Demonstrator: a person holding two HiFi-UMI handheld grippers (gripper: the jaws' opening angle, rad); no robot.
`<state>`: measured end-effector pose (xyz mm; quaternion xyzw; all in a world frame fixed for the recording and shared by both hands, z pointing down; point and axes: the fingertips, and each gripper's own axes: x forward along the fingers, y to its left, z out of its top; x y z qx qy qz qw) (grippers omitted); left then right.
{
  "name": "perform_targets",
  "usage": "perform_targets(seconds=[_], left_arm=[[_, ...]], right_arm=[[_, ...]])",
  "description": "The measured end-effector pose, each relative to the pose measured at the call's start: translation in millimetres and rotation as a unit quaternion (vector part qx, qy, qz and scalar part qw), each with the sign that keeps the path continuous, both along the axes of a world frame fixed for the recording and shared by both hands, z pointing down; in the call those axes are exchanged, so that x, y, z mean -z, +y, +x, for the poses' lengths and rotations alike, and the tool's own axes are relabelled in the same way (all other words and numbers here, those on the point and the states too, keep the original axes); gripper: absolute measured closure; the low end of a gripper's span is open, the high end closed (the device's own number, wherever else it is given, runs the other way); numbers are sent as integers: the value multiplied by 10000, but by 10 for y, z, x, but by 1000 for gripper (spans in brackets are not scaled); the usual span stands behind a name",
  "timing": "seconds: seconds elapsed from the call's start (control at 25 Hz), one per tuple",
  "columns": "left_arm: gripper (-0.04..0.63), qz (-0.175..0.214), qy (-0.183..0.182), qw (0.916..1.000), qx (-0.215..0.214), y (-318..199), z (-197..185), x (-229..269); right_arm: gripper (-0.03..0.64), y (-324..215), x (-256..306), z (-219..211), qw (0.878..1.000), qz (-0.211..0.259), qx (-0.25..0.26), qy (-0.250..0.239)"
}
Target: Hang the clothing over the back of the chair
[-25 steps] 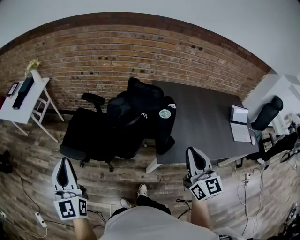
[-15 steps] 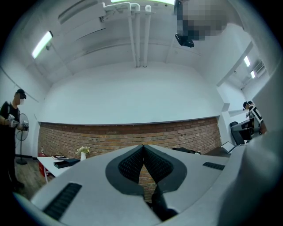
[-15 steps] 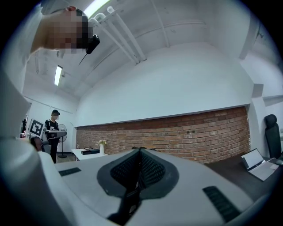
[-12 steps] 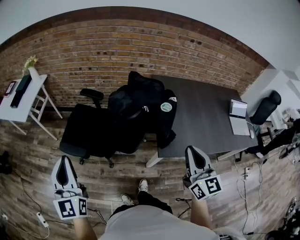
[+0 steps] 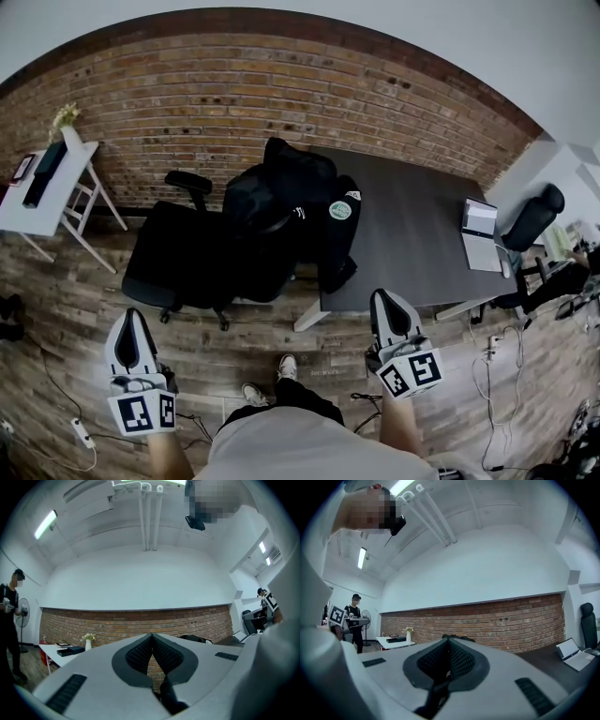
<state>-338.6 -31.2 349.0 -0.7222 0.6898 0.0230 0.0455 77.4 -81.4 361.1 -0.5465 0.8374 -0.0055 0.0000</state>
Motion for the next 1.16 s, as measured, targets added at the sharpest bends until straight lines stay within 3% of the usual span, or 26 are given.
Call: perform_targets(seconds=[0.28, 1.16], left_arm=[[572, 0, 23, 10000, -16, -59, -6, -29], [572, 26, 174, 9998, -49, -161, -20, 92]], right_arm=[[600, -43, 122, -70, 9992, 299, -72, 251], [600, -207, 121, -253, 9993, 301, 125, 167]])
